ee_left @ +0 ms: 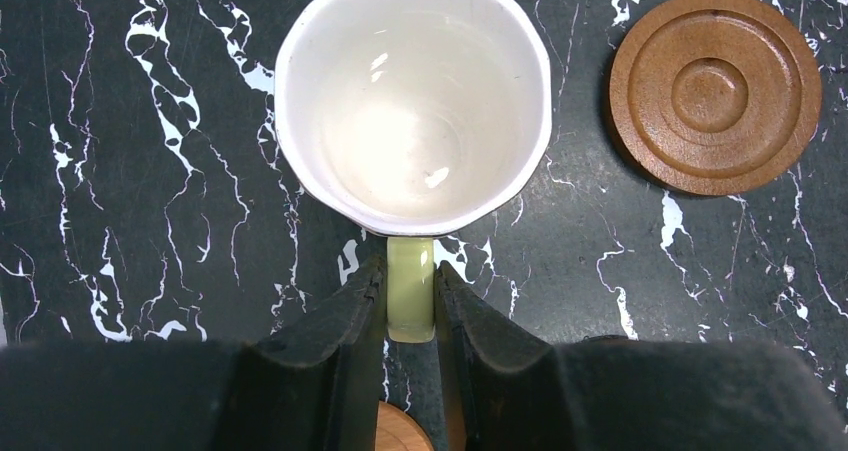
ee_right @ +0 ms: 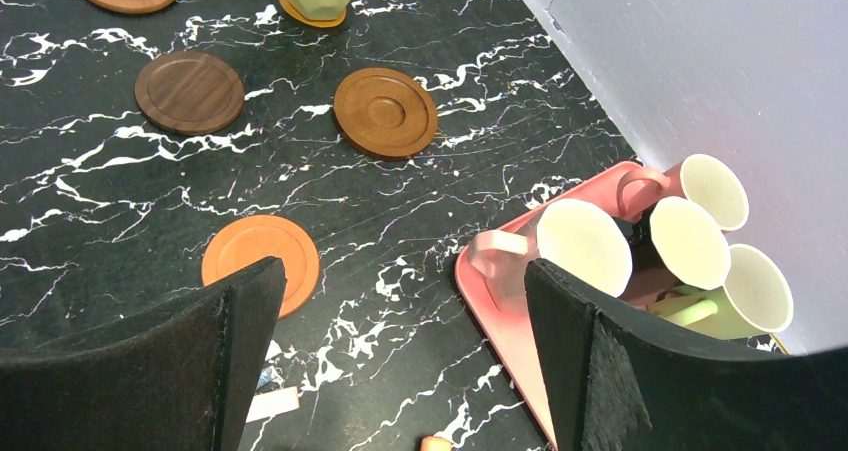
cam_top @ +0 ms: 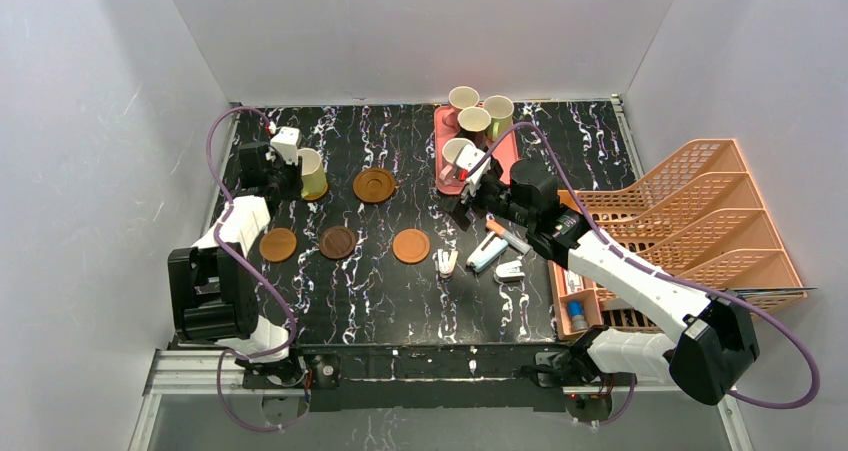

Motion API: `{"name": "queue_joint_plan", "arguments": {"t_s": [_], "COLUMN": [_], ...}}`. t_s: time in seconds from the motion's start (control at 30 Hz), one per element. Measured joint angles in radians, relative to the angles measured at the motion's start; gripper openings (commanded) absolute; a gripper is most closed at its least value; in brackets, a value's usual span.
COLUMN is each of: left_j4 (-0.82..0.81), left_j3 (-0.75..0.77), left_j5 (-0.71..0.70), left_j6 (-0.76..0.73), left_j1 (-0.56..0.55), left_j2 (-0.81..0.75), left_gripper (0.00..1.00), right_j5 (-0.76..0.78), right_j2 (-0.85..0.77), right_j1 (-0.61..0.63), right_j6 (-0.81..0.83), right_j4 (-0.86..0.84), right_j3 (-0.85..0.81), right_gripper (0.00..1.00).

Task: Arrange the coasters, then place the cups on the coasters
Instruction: Place the cup on the coaster.

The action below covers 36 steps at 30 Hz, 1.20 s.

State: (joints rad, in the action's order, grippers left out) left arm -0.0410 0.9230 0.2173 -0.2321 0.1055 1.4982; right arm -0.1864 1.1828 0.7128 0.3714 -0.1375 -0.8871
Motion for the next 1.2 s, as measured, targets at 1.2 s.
{"name": "queue_joint_plan", "arguments": {"t_s": [1.2], "left_j4": [0.0], "left_j3": [-0.001], "left_j5": [-0.022], "left_j6": [0.002], "left_j1": [0.0], "left_j2": [-0.002], "left_gripper": [0.12], "right_j5": [0.0], "right_j2": [0.0], "right_j1": [0.0], "right_j6": [0.0], "right_j4": [0.0], "right_j3": [0.0], "right_gripper": [0.98]}}
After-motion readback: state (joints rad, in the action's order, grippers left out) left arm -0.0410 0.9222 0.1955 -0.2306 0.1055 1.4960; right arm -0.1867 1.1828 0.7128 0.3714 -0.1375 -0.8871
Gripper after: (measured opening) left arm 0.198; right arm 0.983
